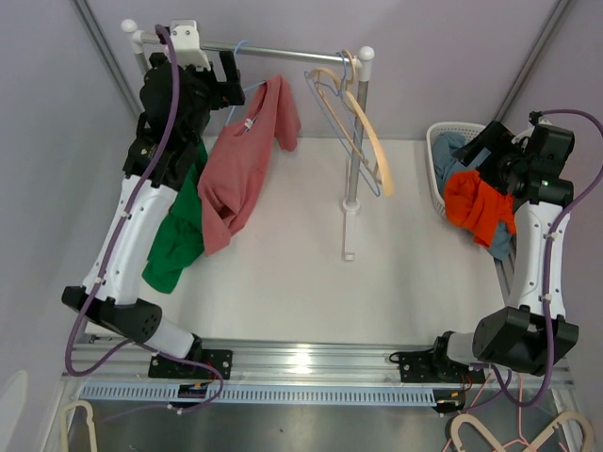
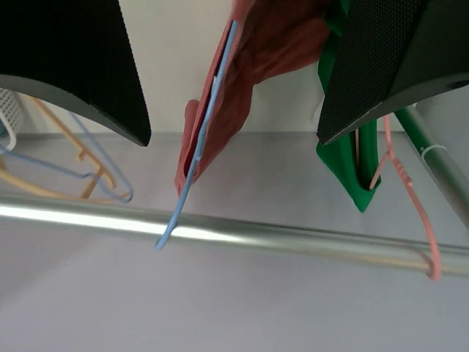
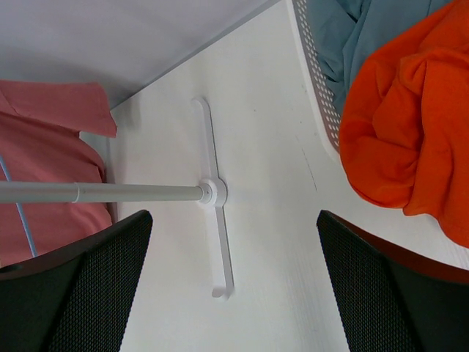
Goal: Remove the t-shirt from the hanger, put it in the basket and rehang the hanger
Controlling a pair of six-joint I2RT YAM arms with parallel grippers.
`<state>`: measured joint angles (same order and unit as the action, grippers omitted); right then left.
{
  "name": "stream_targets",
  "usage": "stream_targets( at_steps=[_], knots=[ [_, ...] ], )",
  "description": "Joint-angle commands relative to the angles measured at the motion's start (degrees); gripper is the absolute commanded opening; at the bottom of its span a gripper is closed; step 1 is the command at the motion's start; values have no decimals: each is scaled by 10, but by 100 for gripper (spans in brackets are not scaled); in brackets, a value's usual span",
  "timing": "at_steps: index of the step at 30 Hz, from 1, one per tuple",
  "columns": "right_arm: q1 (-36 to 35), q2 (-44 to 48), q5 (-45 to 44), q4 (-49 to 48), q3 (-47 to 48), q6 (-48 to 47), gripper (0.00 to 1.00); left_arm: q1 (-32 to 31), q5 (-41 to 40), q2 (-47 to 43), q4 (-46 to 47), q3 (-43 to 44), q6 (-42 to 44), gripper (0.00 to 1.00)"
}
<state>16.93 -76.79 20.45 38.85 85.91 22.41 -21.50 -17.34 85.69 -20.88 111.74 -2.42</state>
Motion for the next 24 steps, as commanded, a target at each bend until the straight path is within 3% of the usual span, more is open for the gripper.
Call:
stream_targets(
  at_steps=[1, 9, 13, 16, 17, 18, 24],
  knots=[
    [-4, 14, 11, -17, -7, 4, 100, 17, 34, 18, -19, -25, -15, 100],
    [-1, 8, 6, -20, -7, -5, 99, 27, 48, 104, -43, 46, -25, 91],
    [-1, 4, 8, -24, -10, -6, 100, 31, 48, 156, -74, 128, -29, 71],
    [-1, 6, 10, -27, -14, -4, 100, 34, 39, 196, -103, 179, -37, 45],
    [-1, 6, 11, -28, -14, -4, 100, 35, 40, 200, -107, 185, -40, 8],
    [-1, 8, 10, -29, -13, -4, 99, 36, 42, 204, -110, 195, -43, 1],
    [-9, 9, 11, -31, -11, -2, 100, 34, 59, 164, -92, 215, -64, 1]
  ],
)
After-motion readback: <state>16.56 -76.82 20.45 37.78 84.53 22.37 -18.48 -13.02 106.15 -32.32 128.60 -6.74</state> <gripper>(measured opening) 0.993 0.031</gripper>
